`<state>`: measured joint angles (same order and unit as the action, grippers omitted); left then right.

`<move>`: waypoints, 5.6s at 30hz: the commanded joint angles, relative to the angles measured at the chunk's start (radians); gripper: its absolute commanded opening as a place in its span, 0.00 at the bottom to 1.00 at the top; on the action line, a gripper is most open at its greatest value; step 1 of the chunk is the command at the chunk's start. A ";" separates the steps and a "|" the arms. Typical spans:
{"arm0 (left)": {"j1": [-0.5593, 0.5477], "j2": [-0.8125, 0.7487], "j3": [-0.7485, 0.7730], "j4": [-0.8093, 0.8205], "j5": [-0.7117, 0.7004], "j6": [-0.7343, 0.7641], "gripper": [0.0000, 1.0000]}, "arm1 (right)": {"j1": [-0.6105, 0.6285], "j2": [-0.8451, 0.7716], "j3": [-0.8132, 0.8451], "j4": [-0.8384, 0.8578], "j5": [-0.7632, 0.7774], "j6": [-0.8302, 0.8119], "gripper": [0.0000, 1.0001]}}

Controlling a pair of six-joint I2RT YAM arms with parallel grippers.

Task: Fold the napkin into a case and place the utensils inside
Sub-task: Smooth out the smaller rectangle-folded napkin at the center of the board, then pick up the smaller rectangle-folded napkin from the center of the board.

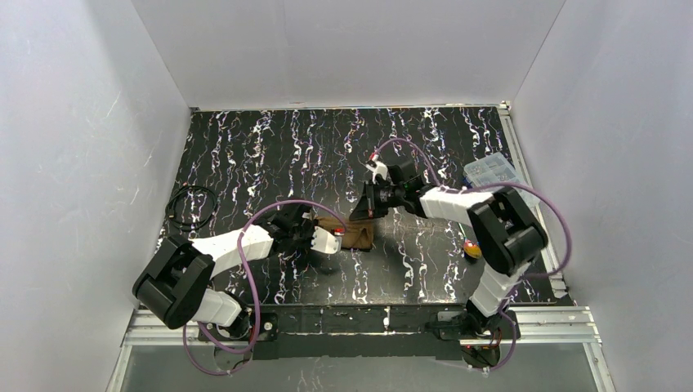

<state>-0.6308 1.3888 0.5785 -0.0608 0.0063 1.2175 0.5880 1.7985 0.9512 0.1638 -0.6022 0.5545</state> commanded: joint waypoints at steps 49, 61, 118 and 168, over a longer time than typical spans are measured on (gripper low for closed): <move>0.025 0.023 0.095 -0.264 0.083 -0.119 0.00 | -0.062 -0.004 -0.232 0.127 0.036 0.043 0.02; 0.022 0.055 -0.004 -0.164 0.031 -0.020 0.00 | -0.039 -0.135 -0.184 0.104 0.073 0.076 0.03; 0.023 0.029 0.162 -0.465 0.212 -0.120 0.10 | 0.190 0.435 0.196 0.244 0.019 0.148 0.03; 0.339 0.317 0.764 -1.189 0.810 -0.333 0.00 | 0.194 0.413 0.138 0.226 0.019 0.132 0.01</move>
<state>-0.3576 1.6653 1.2144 -1.0519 0.6125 0.8818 0.7757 2.1769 1.1458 0.5259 -0.6918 0.7376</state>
